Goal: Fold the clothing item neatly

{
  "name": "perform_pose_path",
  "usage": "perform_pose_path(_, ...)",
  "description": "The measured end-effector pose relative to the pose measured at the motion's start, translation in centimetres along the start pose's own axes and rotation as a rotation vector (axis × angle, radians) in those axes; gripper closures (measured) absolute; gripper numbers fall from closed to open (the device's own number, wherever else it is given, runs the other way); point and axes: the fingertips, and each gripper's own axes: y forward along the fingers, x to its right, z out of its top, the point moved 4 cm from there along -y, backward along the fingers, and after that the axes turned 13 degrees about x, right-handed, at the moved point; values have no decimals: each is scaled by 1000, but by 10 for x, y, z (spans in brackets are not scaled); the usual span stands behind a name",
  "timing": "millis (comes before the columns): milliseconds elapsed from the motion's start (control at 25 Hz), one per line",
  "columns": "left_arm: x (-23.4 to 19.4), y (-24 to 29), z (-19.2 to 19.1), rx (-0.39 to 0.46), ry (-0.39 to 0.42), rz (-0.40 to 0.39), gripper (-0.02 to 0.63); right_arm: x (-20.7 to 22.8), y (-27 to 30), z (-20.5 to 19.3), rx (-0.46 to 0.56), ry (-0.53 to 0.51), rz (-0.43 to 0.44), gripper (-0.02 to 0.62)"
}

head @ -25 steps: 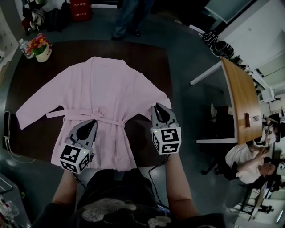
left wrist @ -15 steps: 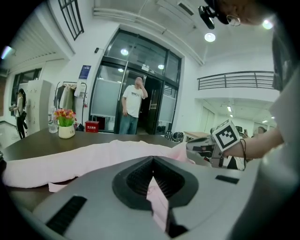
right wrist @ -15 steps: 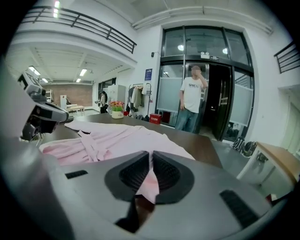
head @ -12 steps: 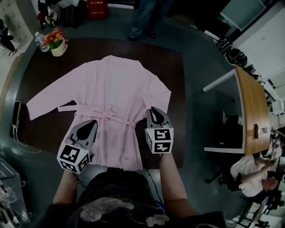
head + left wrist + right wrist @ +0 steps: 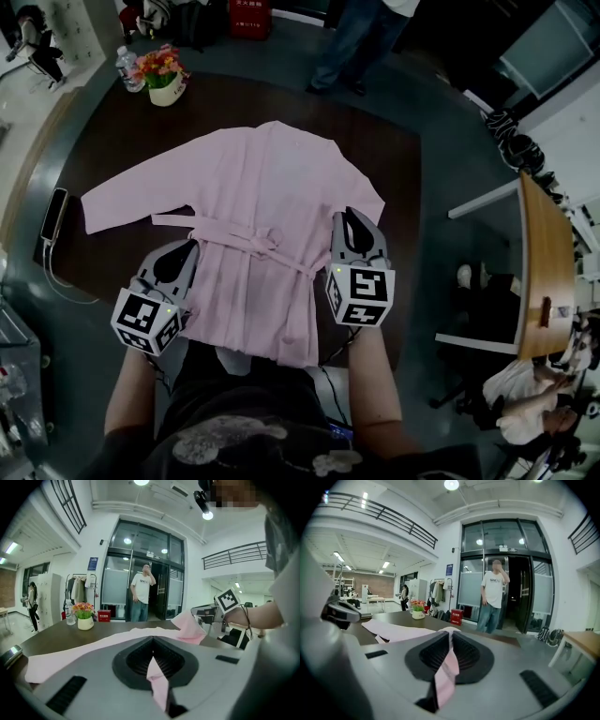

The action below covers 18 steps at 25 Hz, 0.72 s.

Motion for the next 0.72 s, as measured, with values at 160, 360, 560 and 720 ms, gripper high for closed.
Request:
perform_pose_path(160, -48, -8, 1, 2, 4, -15, 595, -20, 28, 19, 19, -30, -69, 578)
perform_pose_path(360, -109, -8, -1, -6, 0, -105, 597, -67, 70, 24, -6, -76, -172, 578)
perform_pose_path(560, -163, -5, -10, -25, -33, -159, 595, -125, 118, 2, -86, -132, -184, 578)
perform_pose_path(720, -184, -6, -21, -52, -75, -168, 595, -165, 148, -40, -213, -166, -138, 578)
